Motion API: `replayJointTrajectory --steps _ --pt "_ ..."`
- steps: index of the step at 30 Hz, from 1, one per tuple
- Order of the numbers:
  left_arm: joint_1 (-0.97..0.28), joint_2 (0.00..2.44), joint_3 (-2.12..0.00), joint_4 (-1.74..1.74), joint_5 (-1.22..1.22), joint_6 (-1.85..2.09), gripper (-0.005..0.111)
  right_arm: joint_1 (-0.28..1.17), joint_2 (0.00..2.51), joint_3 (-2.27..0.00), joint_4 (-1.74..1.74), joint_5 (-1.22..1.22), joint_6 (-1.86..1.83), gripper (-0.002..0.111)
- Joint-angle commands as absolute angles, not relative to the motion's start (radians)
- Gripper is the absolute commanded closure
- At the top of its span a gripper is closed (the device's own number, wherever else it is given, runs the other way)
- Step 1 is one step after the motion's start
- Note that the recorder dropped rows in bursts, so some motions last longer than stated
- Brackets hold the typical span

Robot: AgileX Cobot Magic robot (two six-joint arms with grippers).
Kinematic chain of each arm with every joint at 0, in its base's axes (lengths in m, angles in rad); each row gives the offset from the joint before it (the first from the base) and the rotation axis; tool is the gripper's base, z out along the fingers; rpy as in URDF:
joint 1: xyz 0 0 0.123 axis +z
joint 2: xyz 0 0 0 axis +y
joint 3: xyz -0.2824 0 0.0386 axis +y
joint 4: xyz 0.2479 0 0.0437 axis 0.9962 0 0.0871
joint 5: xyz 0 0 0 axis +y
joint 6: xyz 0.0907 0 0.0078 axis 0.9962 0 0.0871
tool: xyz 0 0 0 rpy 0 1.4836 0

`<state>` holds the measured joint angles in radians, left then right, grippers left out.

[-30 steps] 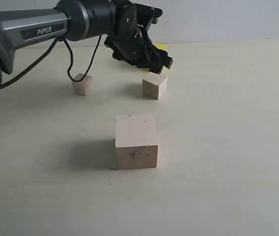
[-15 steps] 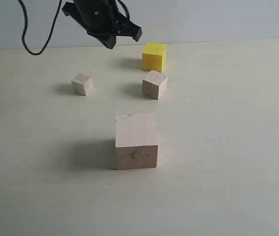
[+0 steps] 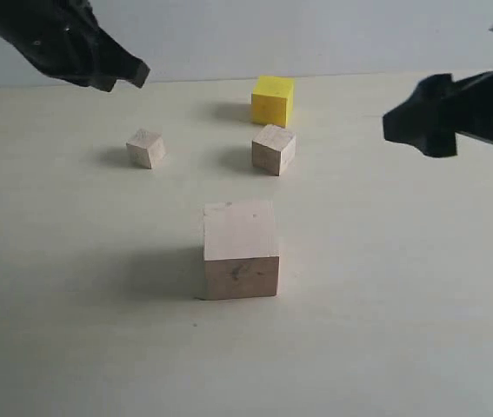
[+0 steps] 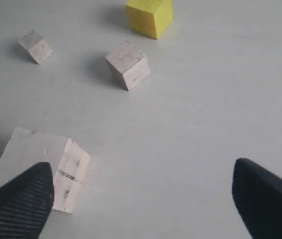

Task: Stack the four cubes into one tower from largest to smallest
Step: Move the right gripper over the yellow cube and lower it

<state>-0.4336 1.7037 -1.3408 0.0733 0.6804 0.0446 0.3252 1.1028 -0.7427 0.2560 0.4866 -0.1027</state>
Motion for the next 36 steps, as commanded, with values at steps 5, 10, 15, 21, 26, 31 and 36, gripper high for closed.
replayJointTrajectory --steps 5,10,15,21,26,31,36 --pt "-0.426 1.476 -1.100 0.067 0.514 0.053 0.107 0.326 1.389 -0.997 0.324 0.536 -0.184 0.005" --pt "-0.426 1.324 -0.993 0.067 0.429 0.049 0.107 0.326 1.577 -1.160 0.324 0.555 -0.184 0.005" --pt "-0.426 1.178 -0.913 0.067 0.386 0.047 0.107 0.338 1.744 -1.325 0.330 0.609 -0.184 0.005" --pt "-0.426 1.035 -0.854 0.064 0.379 0.043 0.107 0.348 1.943 -1.544 0.310 0.669 -0.147 0.005" --pt "-0.426 0.933 -0.813 0.039 0.379 0.043 0.107 0.348 2.087 -1.705 0.208 0.687 -0.053 0.005" --pt "-0.426 0.841 -0.768 0.032 0.377 0.043 0.107 0.354 2.214 -1.866 0.174 0.707 -0.023 0.005" --pt "-0.426 0.766 -0.727 0.000 0.379 0.043 0.107 0.375 2.322 -1.998 0.062 0.713 0.030 0.005"
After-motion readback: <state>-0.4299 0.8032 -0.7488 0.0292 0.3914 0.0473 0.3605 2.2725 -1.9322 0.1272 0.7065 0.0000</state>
